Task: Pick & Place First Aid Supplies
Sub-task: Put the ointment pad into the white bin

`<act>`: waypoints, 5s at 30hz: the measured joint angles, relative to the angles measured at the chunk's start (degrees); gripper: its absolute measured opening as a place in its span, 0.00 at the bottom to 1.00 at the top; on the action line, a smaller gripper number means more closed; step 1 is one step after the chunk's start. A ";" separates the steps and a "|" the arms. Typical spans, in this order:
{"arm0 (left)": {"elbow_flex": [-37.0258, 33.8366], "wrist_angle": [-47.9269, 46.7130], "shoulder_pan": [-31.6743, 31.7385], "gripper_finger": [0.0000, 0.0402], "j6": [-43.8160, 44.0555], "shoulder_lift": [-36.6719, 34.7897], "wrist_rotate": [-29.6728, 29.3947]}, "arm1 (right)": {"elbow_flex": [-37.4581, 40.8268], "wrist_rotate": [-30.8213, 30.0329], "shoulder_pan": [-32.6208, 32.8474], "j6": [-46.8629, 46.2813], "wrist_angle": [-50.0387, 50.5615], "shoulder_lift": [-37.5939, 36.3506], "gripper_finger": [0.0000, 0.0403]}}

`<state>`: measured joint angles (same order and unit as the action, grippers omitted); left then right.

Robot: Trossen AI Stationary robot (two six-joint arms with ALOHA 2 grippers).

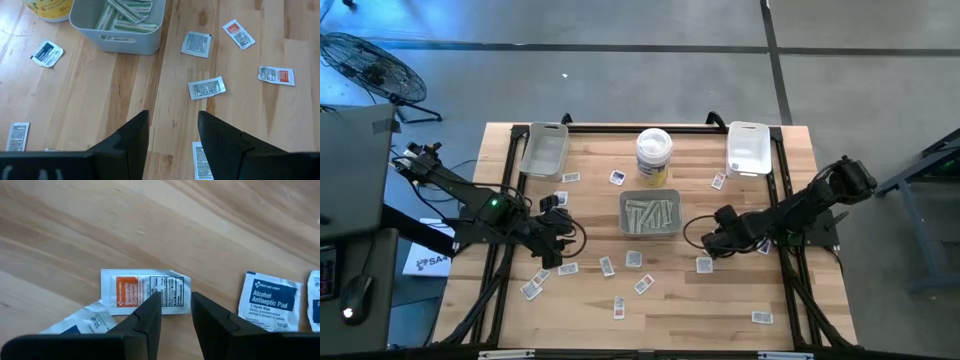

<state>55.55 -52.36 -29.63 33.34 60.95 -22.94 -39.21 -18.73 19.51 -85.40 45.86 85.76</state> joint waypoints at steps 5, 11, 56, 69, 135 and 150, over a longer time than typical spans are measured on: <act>0.00 0.00 -0.02 0.41 -0.02 0.00 0.00 | 3.28 1.18 0.00 -2.28 -4.13 -0.32 0.25; 0.00 -0.01 0.00 0.41 -0.02 0.00 0.00 | 5.78 1.10 0.07 -3.16 -7.11 -0.61 0.25; 0.00 -0.01 -0.01 0.41 -0.02 0.00 0.00 | 0.79 -20.64 -45.37 30.08 4.44 -31.94 0.01; 0.00 0.00 -0.01 0.41 0.00 0.00 0.00 | 0.75 -11.75 -56.70 43.06 -2.03 -19.11 0.13; 0.00 0.00 -0.01 0.41 0.00 0.00 0.00 | -7.77 -1.67 -40.46 100.47 -10.15 6.86 0.00; 0.00 0.00 -0.02 0.41 -0.02 0.00 0.00 | -7.77 -1.28 -41.78 97.19 -9.96 6.86 0.00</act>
<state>55.55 -52.36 -29.65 33.32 60.95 -22.94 -46.98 -20.01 -22.27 11.79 35.90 92.62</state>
